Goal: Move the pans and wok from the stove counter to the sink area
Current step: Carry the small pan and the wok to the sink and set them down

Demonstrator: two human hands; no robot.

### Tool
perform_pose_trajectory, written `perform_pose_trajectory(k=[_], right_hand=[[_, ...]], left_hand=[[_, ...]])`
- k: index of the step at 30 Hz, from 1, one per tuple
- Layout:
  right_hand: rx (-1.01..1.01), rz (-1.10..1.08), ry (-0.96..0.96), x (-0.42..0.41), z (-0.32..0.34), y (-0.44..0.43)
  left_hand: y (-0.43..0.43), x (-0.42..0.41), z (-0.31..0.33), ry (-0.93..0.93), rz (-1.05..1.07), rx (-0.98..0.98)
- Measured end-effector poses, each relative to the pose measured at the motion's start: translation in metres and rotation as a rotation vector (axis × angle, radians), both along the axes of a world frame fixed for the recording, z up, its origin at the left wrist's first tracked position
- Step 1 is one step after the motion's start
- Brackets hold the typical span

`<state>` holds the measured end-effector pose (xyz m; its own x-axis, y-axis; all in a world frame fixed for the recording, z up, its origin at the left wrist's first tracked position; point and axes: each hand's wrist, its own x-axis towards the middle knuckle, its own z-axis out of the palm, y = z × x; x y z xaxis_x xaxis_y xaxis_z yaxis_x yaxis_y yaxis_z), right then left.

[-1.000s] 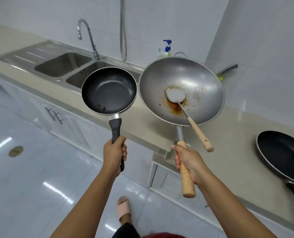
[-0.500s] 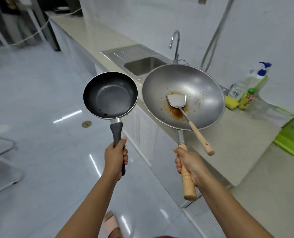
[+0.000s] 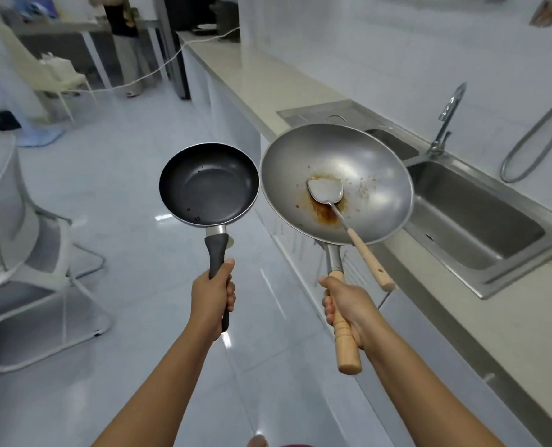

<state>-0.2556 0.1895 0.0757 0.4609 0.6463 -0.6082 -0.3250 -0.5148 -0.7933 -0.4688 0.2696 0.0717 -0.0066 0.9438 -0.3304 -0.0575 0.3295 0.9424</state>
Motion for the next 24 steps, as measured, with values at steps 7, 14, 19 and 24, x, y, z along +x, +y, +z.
perform_pose_trajectory(k=[7, 14, 19, 24], right_hand=[[-0.029, 0.053, -0.021, -0.023, -0.002, 0.085], [-0.034, 0.098, -0.035, -0.019, -0.004, 0.180], [-0.038, 0.126, -0.024, -0.005, -0.002, 0.268], [-0.058, 0.176, -0.009, 0.010, 0.007, 0.353]], left_hand=[[0.070, -0.030, -0.004, 0.000, 0.063, -0.001], [0.151, -0.028, -0.015, -0.023, 0.113, -0.032], [0.230, -0.019, -0.018, -0.013, 0.140, -0.038], [0.310, -0.005, -0.016, 0.006, 0.182, -0.071]])
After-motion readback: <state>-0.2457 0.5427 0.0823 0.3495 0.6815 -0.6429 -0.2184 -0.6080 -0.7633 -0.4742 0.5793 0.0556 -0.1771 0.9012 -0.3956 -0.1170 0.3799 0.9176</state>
